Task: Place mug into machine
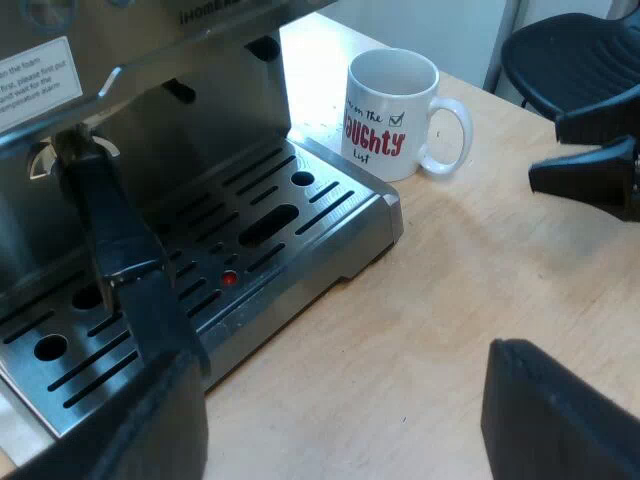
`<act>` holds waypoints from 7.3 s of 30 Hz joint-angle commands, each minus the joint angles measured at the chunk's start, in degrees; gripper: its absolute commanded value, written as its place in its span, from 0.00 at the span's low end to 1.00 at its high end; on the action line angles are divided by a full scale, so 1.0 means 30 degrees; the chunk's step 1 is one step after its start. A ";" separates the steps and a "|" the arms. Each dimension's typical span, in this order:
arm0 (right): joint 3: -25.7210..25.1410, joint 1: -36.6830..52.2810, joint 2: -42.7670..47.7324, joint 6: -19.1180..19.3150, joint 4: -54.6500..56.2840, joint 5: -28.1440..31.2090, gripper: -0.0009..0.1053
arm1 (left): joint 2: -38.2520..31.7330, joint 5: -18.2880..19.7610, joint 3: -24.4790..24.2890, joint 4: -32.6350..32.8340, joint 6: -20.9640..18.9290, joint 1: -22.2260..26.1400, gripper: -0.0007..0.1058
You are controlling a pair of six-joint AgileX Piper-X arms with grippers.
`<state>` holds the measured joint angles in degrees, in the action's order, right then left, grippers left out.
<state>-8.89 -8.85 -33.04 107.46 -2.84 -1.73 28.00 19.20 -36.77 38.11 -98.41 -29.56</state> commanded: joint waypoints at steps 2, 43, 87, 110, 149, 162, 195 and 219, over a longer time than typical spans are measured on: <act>0.0006 -0.0027 -0.1161 0.0064 -0.2208 0.0238 0.66 | -0.0034 0.0149 -0.0148 -0.0248 -0.0098 -0.0087 0.58; -0.4797 -0.0027 -1.6564 0.0064 -1.1617 0.0818 0.66 | -0.0034 0.0149 -0.0148 -0.0248 -0.0098 -0.0087 0.58; -0.3853 -0.0027 -0.8037 0.0064 -0.5602 0.1025 0.01 | -0.0034 0.0149 -0.0148 -0.0248 -0.0098 -0.0087 0.58; -0.3853 -0.0027 0.3585 -0.0853 0.4784 -0.2712 0.01 | -0.0034 0.0149 -0.0148 -0.0248 -0.0098 -0.0087 0.58; -0.3853 -0.8609 -0.5545 0.0596 -0.6250 -0.1408 0.01 | -0.0034 0.0149 -0.0148 -0.0248 -0.0098 -0.0087 0.58; -0.5910 -0.9180 -0.9717 0.0542 -0.7337 -0.0499 0.01 | -0.0034 0.0149 -0.0148 -0.0248 -0.0098 -0.0087 0.58; -0.9903 -1.0508 -1.7398 0.0542 -1.1093 0.1221 0.01 | -0.0034 0.0149 -0.0148 -0.0248 -0.0098 -0.0087 0.58; -1.0153 -1.0508 -1.8372 -0.0056 -1.1991 0.2101 0.01 | -0.0034 0.0149 -0.0148 -0.0248 -0.0098 -0.0087 0.58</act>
<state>-38.55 -40.56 -88.55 107.11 -36.21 4.37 28.00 19.20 -36.77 38.11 -98.41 -29.56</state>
